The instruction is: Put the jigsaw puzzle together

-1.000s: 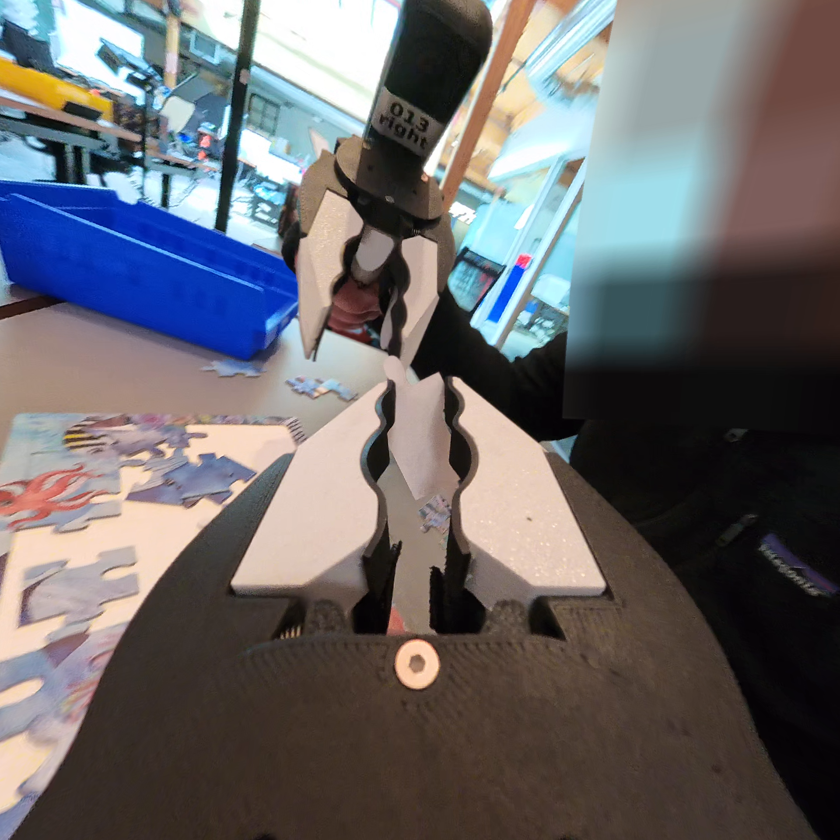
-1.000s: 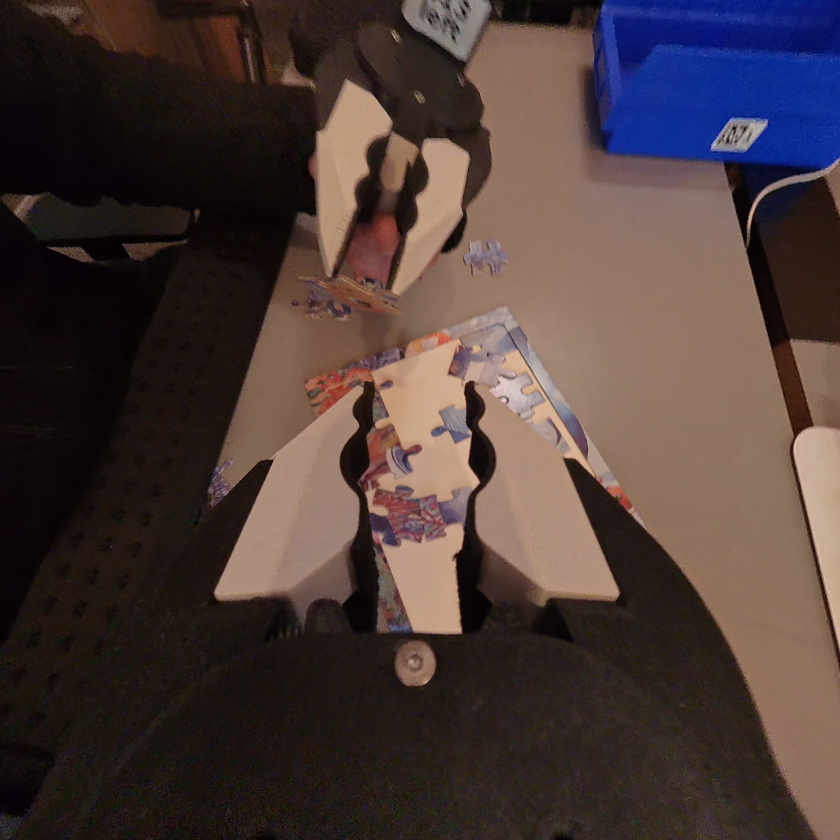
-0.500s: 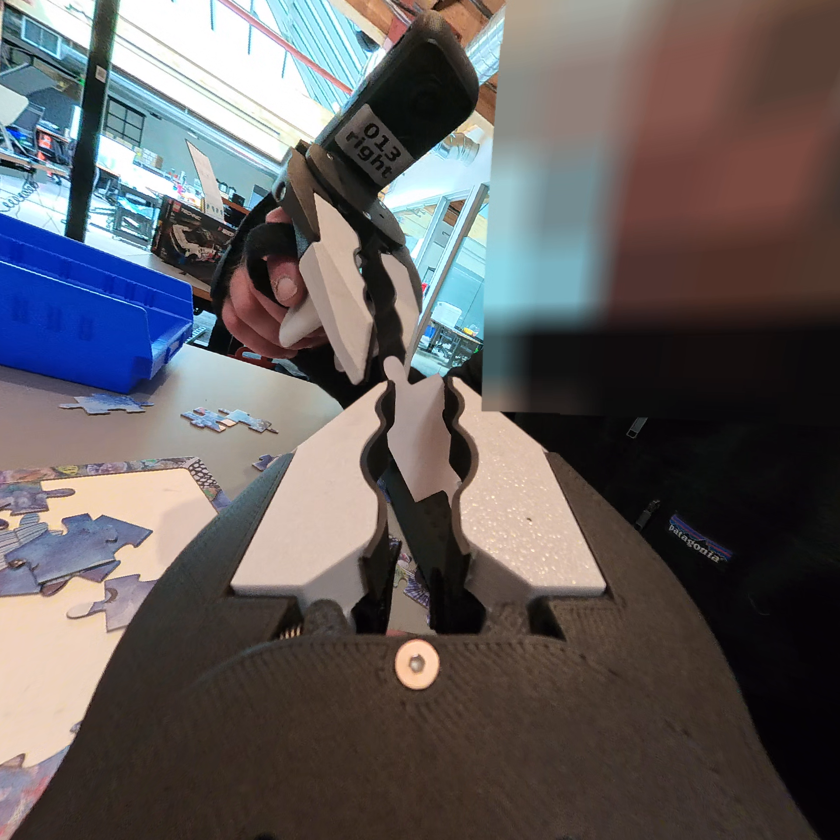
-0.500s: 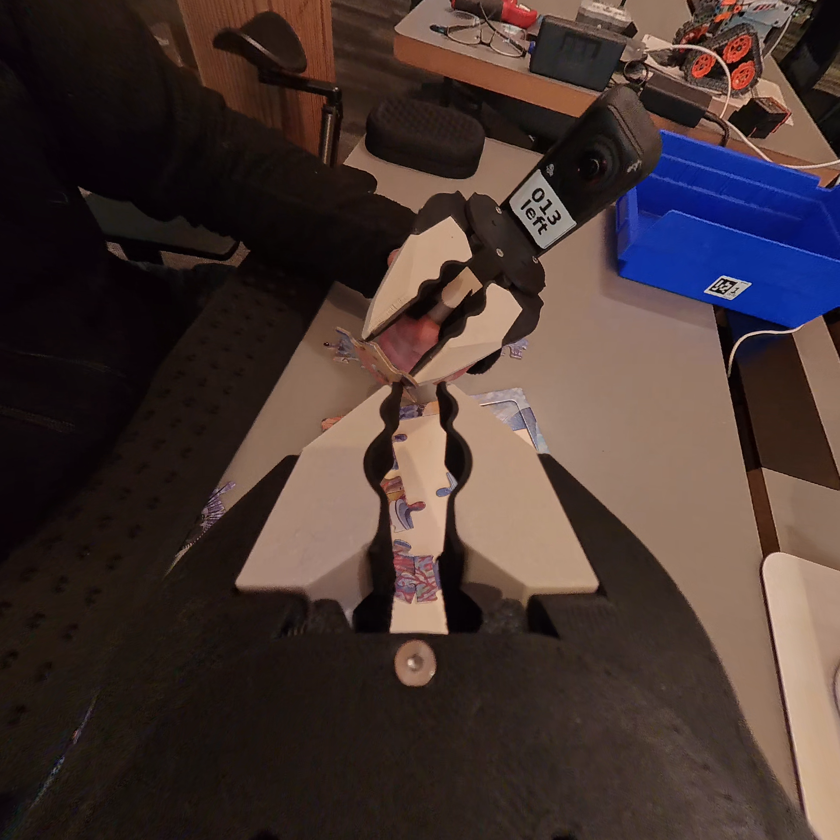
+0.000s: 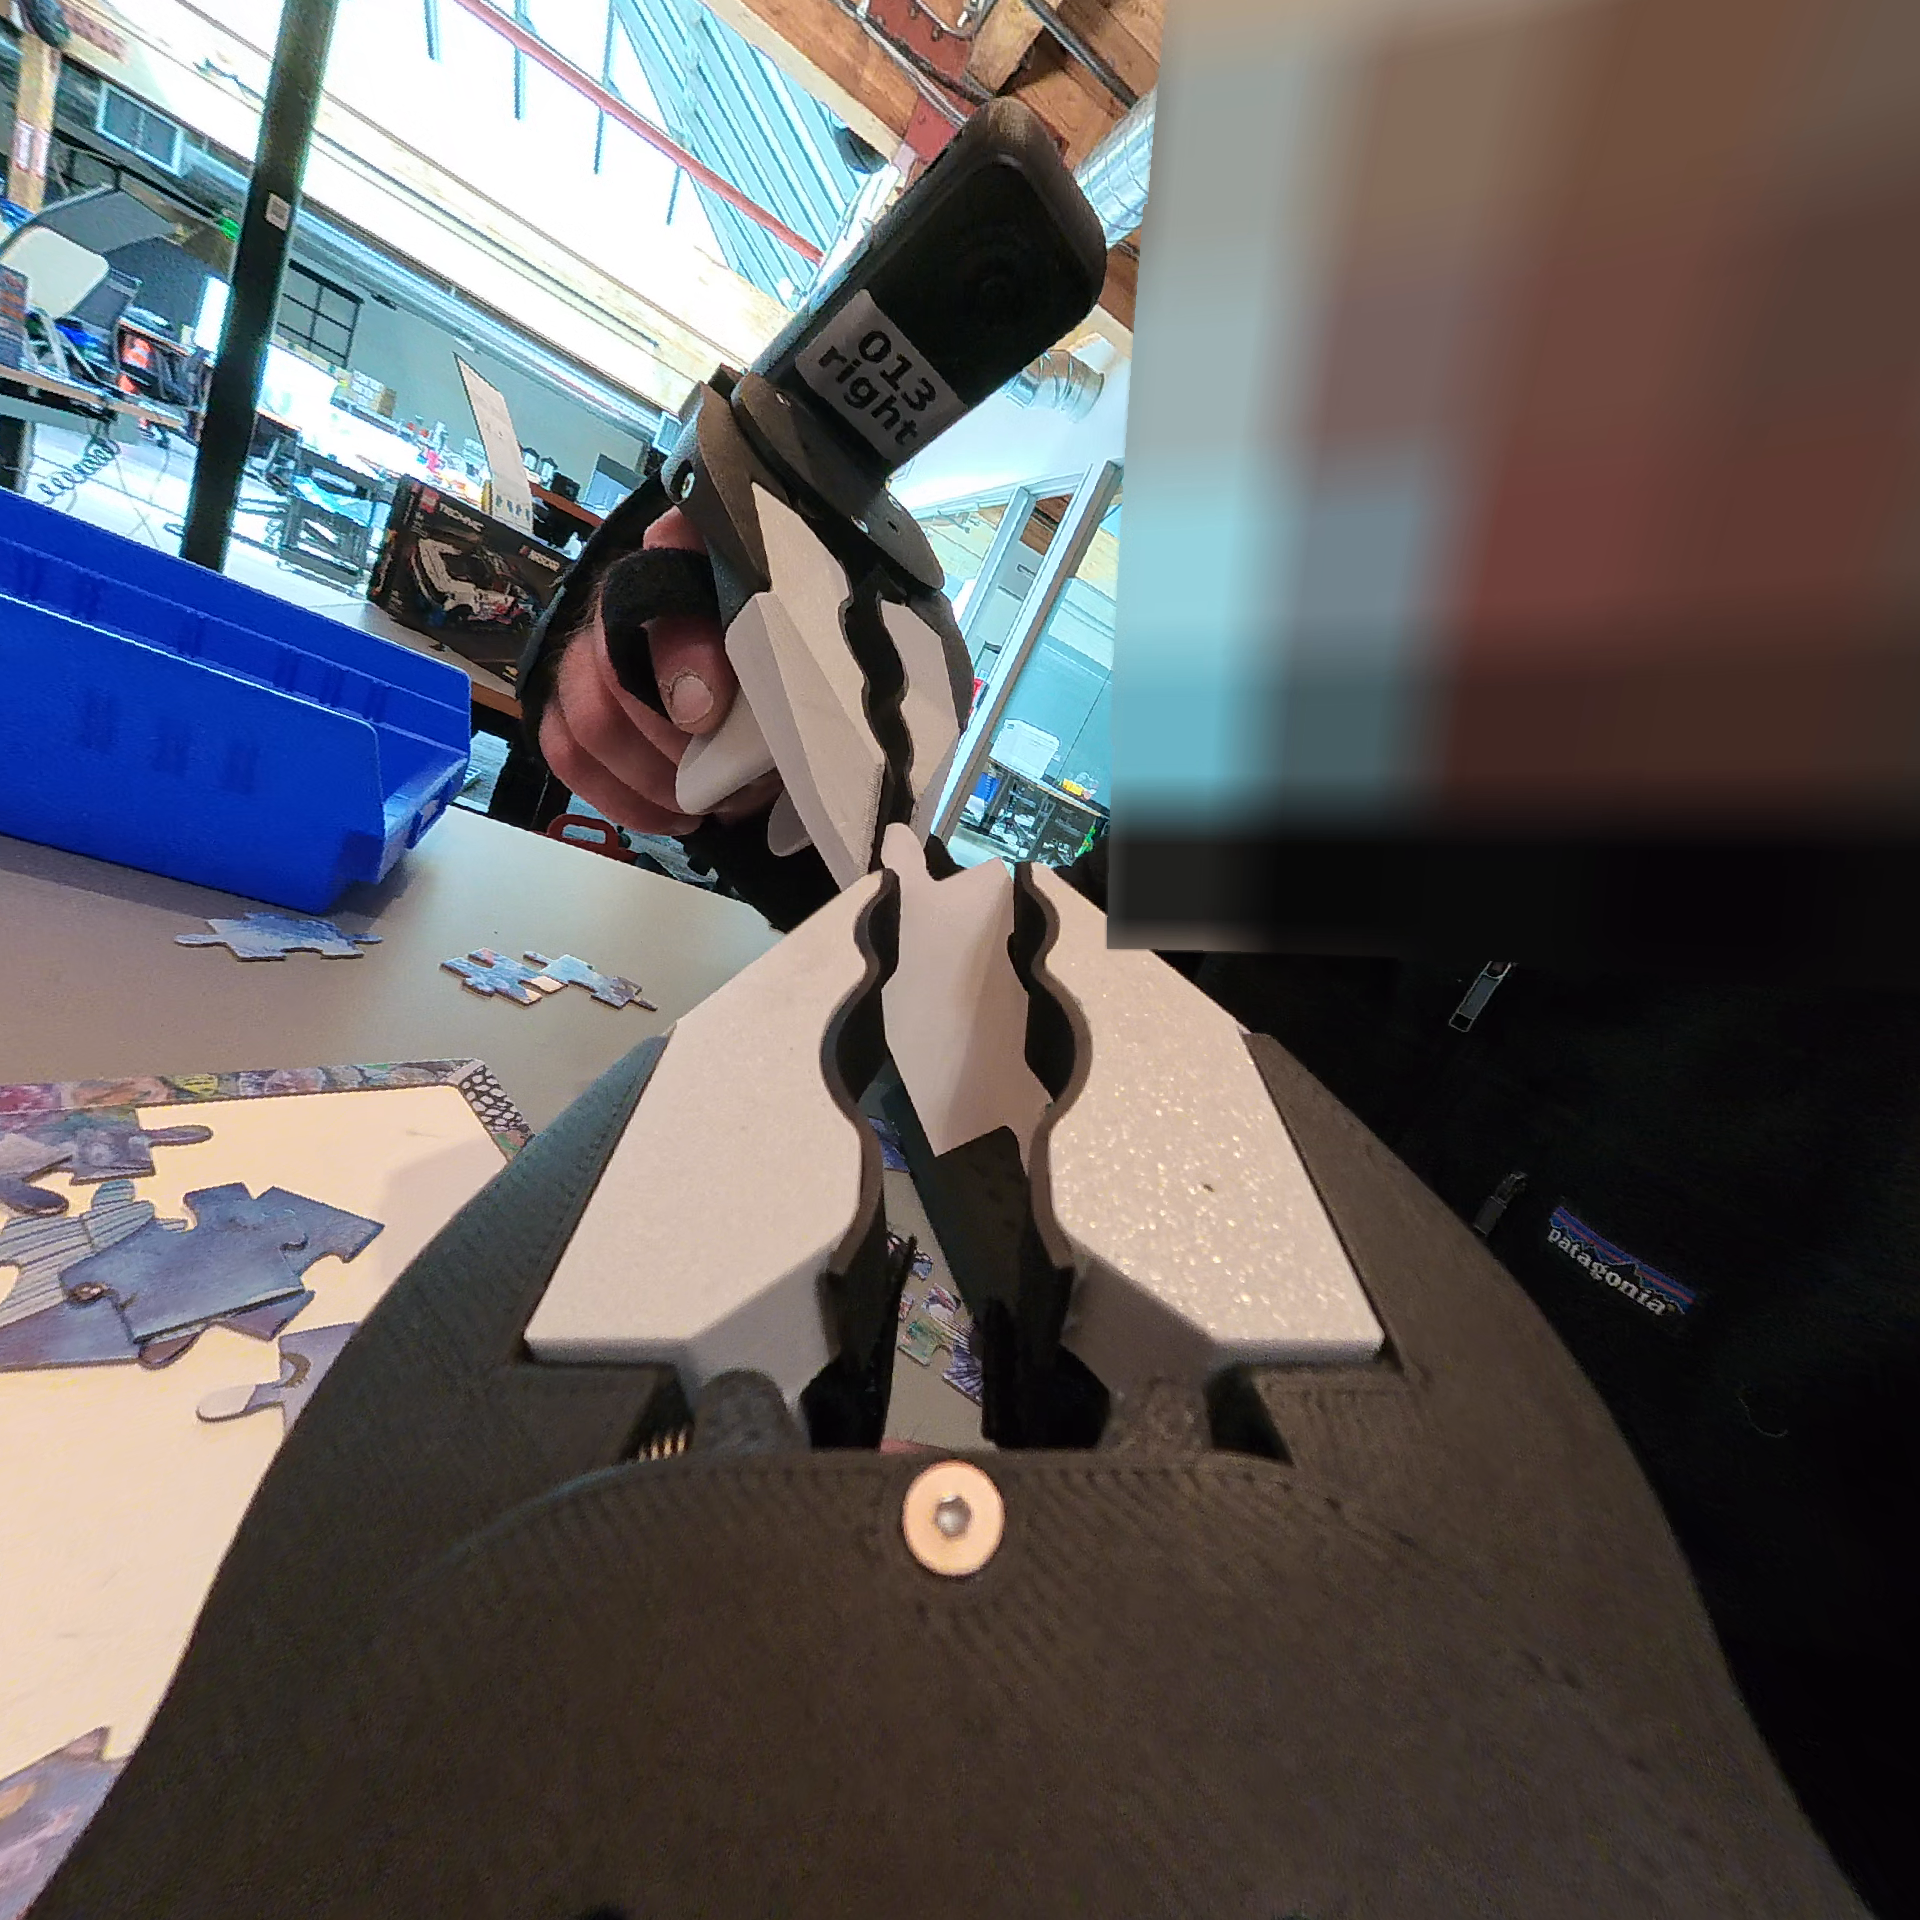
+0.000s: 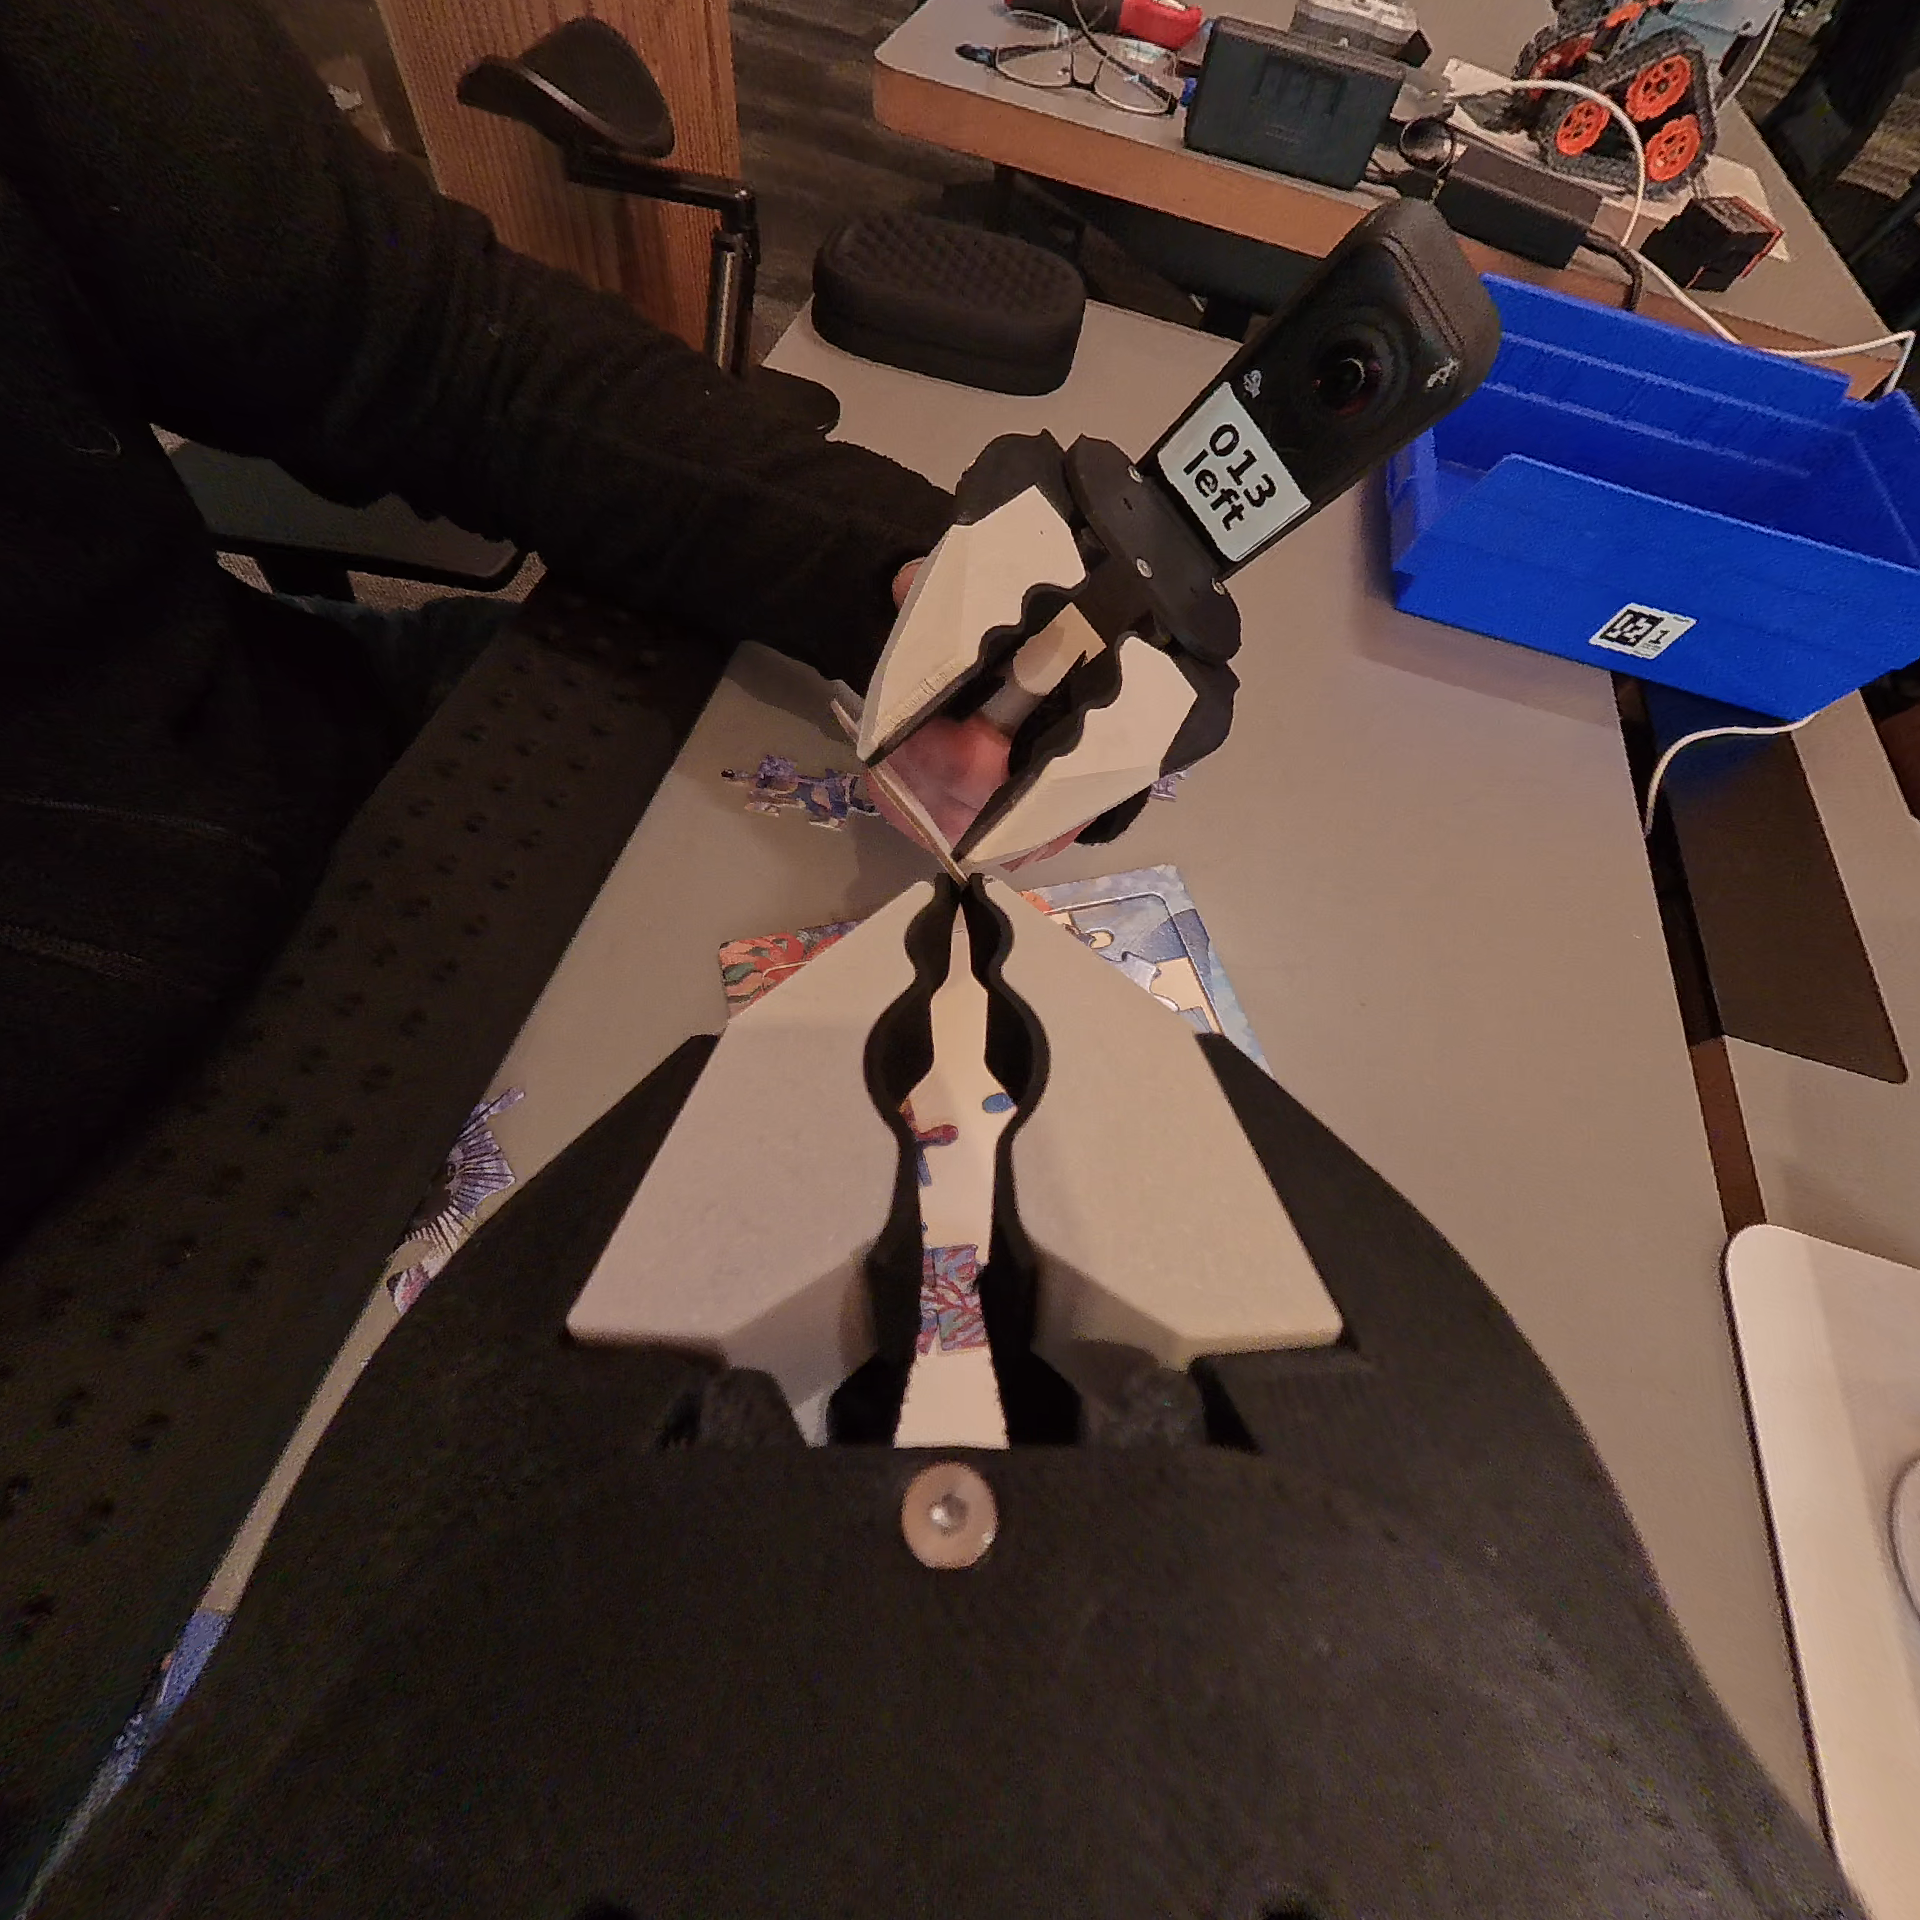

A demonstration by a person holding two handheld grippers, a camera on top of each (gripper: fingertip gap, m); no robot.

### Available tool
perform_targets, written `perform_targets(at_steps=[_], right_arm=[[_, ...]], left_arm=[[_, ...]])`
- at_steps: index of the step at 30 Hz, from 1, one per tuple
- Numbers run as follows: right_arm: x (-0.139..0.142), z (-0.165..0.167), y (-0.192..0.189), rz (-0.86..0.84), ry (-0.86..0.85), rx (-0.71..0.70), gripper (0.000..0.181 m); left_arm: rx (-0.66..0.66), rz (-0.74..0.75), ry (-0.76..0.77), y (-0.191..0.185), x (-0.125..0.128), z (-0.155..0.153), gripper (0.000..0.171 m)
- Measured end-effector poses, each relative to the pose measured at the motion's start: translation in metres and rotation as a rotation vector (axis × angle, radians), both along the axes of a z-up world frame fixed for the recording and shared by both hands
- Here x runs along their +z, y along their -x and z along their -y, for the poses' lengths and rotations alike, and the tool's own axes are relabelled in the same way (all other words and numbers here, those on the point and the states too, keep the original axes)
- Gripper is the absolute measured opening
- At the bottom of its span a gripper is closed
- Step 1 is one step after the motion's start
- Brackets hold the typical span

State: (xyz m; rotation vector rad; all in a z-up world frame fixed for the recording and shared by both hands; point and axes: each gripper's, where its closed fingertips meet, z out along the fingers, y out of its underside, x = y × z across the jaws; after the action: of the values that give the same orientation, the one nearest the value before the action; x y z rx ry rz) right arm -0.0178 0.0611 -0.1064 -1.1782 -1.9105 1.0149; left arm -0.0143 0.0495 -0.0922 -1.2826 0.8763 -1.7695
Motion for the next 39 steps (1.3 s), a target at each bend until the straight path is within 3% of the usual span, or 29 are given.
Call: perform_targets(at_steps=[6,13,19,24,32,39], right_arm=[[0.003,-0.01,-0.004,0.0,-0.009,-0.039,0.0],[0.008,-0.027,-0.011,-0.005,0.019,-0.112,0.0],[0.019,-0.041,-0.01,-0.052,0.154,-0.18,0.0],[0.022,-0.049,-0.006,-0.082,0.283,-0.204,0.0],[0.021,-0.049,-0.002,-0.086,0.354,-0.197,0.0],[0.017,-0.051,-0.004,-0.063,0.409,-0.204,0.0]], left_arm=[[0.075,0.019,0.011,0.005,0.003,-0.014,0.02],[0.198,-0.005,-0.03,0.012,0.006,-0.028,0.032],[0.327,-0.033,-0.097,0.016,0.006,-0.04,0.033],[0.395,-0.063,-0.151,0.012,0.006,-0.044,0.025],[0.468,-0.074,-0.151,0.018,0.005,-0.054,0.002],[0.474,-0.115,-0.17,0.017,0.003,-0.054,0.0]])
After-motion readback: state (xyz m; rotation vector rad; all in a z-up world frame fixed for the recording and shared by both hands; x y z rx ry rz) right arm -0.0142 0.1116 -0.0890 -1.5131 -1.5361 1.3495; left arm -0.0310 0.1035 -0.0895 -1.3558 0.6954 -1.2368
